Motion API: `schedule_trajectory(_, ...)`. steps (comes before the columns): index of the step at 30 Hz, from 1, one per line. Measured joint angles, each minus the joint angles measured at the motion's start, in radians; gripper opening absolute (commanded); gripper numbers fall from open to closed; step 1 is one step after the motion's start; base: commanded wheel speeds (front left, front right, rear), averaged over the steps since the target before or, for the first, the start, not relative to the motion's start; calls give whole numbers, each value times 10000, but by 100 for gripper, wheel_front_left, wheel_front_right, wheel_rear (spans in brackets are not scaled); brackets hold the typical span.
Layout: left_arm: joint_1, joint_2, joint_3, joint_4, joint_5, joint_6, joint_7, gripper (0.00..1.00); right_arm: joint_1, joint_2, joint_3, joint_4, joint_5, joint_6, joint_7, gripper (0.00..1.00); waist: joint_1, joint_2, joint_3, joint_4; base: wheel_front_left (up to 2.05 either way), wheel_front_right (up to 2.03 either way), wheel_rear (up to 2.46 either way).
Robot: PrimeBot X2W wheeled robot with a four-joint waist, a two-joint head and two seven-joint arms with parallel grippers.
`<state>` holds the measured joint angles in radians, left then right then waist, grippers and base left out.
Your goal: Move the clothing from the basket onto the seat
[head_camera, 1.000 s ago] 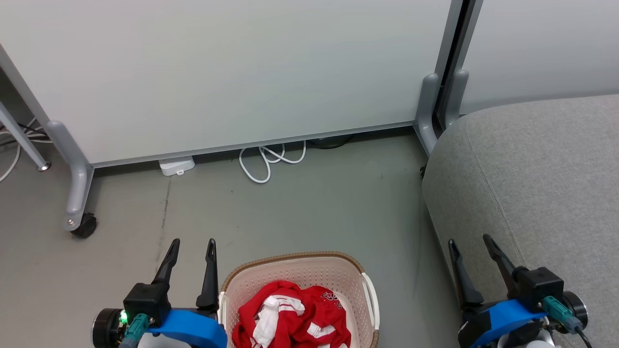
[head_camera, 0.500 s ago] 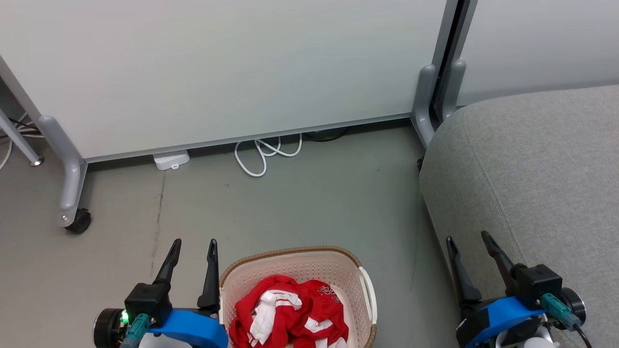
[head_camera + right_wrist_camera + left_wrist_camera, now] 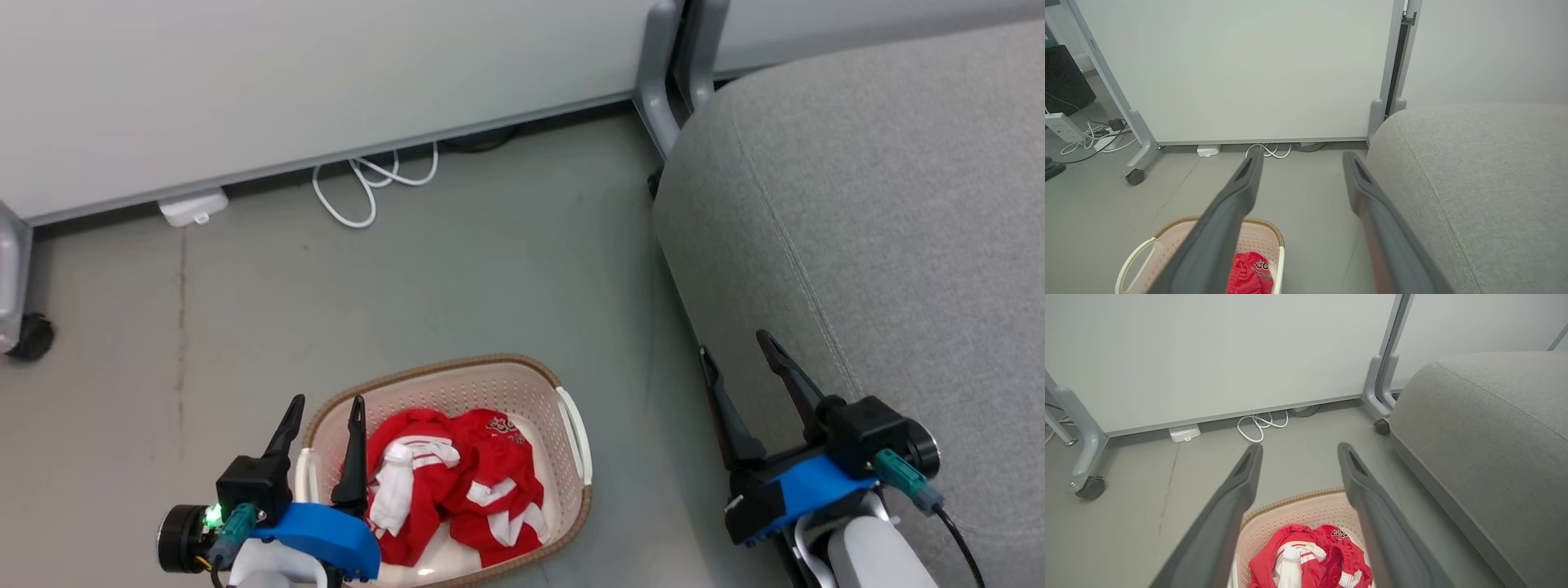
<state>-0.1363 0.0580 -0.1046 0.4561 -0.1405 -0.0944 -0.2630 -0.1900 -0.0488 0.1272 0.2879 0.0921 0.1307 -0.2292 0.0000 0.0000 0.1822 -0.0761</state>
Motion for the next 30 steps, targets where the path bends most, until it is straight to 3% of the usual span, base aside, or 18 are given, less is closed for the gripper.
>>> schedule_trajectory(15, -2439, 451, 6, 3584, 8, 69, 313, 100, -1402, -12, 999, -23, 788, 0, -291, 100, 2, 0, 3031, -1515, 0, 0, 0)
schedule_trajectory(30, -4163, 909, 259, 5776, -79, 1011, 462, 100, -1980, -10, 1785, -564, 1584, 0, -330, 100, 2, 0, 5247, -2397, 0, 0, 0)
